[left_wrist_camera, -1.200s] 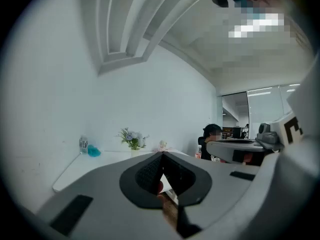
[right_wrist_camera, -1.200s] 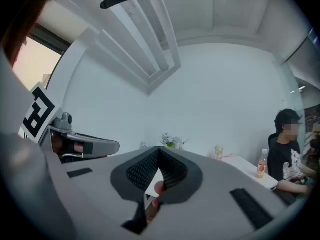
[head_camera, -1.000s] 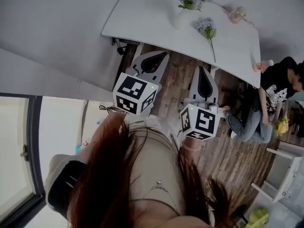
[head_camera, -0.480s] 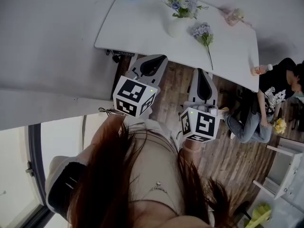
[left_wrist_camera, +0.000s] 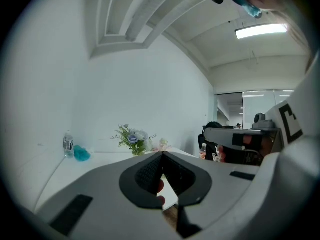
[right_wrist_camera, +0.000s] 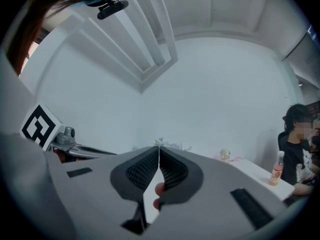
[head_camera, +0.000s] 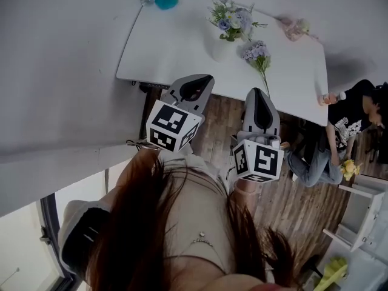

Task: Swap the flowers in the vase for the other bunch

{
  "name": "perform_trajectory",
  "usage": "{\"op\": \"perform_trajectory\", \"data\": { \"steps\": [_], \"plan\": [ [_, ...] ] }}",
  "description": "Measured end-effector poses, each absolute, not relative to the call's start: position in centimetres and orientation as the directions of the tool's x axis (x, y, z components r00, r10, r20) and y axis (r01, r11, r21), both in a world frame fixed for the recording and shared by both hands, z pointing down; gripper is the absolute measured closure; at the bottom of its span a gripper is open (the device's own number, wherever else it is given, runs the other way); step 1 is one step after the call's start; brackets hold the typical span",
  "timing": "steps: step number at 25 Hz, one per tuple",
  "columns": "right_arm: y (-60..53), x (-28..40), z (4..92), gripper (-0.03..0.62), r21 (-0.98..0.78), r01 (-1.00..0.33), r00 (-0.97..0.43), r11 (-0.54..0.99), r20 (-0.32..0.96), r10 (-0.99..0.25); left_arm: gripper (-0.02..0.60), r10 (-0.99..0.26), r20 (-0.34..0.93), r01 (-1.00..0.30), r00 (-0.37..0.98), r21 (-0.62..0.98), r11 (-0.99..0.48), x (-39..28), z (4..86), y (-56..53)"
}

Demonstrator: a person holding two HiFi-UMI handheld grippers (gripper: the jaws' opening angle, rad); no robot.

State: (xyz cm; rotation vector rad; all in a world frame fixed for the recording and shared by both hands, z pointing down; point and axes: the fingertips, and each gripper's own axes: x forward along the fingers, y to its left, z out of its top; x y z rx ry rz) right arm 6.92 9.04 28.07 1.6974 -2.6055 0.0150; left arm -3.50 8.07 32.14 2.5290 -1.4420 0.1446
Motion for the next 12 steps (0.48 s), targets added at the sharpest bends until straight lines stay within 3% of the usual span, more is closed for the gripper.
{"op": "perform_trajectory", "data": {
  "steps": [12],
  "plan": [
    [4.0,5.4,28.4,0.565,0.015,-0.936,-0.351,0.352,0.052,-0.935,0.586,-0.788,0.205,-0.814,0.580,0.179,-0.553,-5.6,33.9,2.9]
  ]
}}
